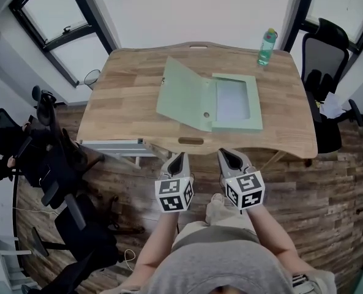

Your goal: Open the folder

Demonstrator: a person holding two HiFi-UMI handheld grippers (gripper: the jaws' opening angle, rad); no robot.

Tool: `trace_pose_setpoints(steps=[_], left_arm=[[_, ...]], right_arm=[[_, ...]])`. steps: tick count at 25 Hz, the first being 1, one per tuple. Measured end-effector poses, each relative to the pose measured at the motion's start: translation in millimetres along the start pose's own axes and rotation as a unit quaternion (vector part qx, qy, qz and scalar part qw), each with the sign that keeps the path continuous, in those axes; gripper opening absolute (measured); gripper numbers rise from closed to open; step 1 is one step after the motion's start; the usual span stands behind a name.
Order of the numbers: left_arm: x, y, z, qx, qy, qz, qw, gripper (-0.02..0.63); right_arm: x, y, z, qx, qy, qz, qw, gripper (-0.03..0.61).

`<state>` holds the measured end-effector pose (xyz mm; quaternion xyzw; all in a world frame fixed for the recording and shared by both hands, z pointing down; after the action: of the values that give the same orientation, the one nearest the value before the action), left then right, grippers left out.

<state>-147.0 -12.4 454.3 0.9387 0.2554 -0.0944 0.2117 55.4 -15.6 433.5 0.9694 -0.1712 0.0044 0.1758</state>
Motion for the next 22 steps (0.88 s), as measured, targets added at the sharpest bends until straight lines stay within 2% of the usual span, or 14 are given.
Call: trace_pose_setpoints(steps=[10,22], left_arm=[[7.9,-55.7,-17.4,-0.001,0.005,-0.025,0.9997,0.005],[12.5,-72.4,-17.2,0.013,0.008,-0.03,0.9994,0.005]], right_arm=[[-35.9,-50.8,-12.7,0.012,0.006,-0.017,1.0,-0.002],[-46.5,-66.3,-11.9,0.023,0.005,-0.017,1.0,-0.003]])
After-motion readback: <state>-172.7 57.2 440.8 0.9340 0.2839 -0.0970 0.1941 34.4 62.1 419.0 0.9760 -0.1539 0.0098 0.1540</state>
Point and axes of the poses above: the fingertips, and each gripper's own axes: y forward along the fingers, x to its right, z out of its top, the point moved 10 cm from there along -y, backward along the fingers, and after that the axes turned 12 degrees about -z, right-handed, at the moved point
